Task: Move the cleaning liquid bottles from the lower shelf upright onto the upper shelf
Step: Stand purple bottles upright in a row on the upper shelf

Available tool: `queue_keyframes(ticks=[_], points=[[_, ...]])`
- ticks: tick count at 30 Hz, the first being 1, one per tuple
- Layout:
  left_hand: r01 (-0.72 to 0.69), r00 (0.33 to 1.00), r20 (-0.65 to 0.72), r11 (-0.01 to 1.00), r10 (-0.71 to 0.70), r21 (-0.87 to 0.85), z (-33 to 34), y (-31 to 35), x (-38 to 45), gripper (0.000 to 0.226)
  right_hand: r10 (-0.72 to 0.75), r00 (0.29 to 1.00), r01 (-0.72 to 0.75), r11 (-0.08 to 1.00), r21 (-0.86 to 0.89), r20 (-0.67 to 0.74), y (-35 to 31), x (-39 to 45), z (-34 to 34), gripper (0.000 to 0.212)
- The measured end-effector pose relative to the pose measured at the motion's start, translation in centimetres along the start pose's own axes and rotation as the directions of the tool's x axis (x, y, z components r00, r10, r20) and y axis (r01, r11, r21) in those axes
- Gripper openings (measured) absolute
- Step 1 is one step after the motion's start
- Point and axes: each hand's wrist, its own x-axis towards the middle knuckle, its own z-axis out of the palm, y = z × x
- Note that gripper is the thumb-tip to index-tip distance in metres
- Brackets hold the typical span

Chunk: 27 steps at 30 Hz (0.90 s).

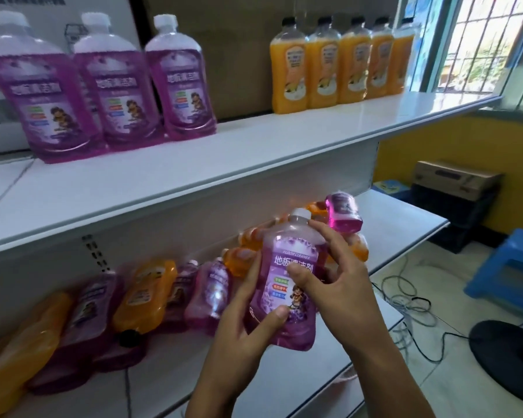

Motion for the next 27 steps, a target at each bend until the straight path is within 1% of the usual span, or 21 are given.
queue_keyframes(ticks=[4,6,8,11,14,16,18,20,22,24,25,27], points=[[-0.110,0.993,0.058,0.992,0.106,0.057,4.7,1.0,3.5,0.067,-0.030,0.998,0.032,0.999,0.033,-0.060,-1.6,2.1,-4.9,0.062],[-0.153,0.983,0.114,0.987,0.147,0.049,7.7,1.6,5.3,0.070,-0.081,0.993,0.086,0.995,0.051,-0.089,-3.0,3.0,-8.0,0.063],[-0.174,0.974,0.151,0.984,0.167,0.030,10.4,2.2,6.5,0.077,-0.161,0.984,0.166,0.985,0.056,-0.079,-4.8,3.8,-10.8,0.065],[-0.282,0.951,0.148,0.958,0.272,0.052,13.4,4.0,8.1,0.081,-0.275,0.962,0.274,0.960,0.048,-0.001,-7.6,5.2,-14.1,0.069],[-0.431,0.902,0.102,0.890,0.420,0.150,14.9,6.6,9.6,0.083,-0.357,0.925,0.353,0.934,0.056,0.131,-10.1,7.2,-15.9,0.076],[-0.471,0.880,0.060,0.853,0.471,0.225,15.1,8.4,10.4,0.090,-0.400,0.882,0.392,0.916,0.086,0.247,-11.5,8.9,-16.3,0.084],[-0.506,0.851,0.039,0.800,0.523,0.323,14.7,10.1,10.9,0.091,-0.448,0.818,0.451,0.889,0.082,0.360,-12.8,10.7,-15.9,0.094],[-0.509,0.831,0.018,0.746,0.556,0.430,13.8,12.1,11.3,0.091,-0.498,0.755,0.511,0.854,0.093,0.428,-14.0,12.5,-15.0,0.098],[-0.466,0.839,0.006,0.714,0.543,0.522,12.7,14.1,11.7,0.095,-0.550,0.686,0.570,0.813,0.118,0.476,-15.0,13.9,-13.8,0.097],[-0.411,0.846,0.013,0.637,0.533,0.652,11.5,15.7,12.2,0.099,-0.593,0.614,0.644,0.758,0.103,0.521,-15.6,15.2,-12.4,0.095],[-0.388,0.852,0.015,0.613,0.523,0.689,10.9,16.3,12.4,0.099,-0.611,0.584,0.684,0.725,0.082,0.534,-15.9,15.8,-11.7,0.095],[-0.355,0.866,0.003,0.609,0.501,0.709,9.7,16.9,13.1,0.100,-0.628,0.541,0.738,0.673,0.041,0.559,-16.3,17.3,-10.3,0.096]])
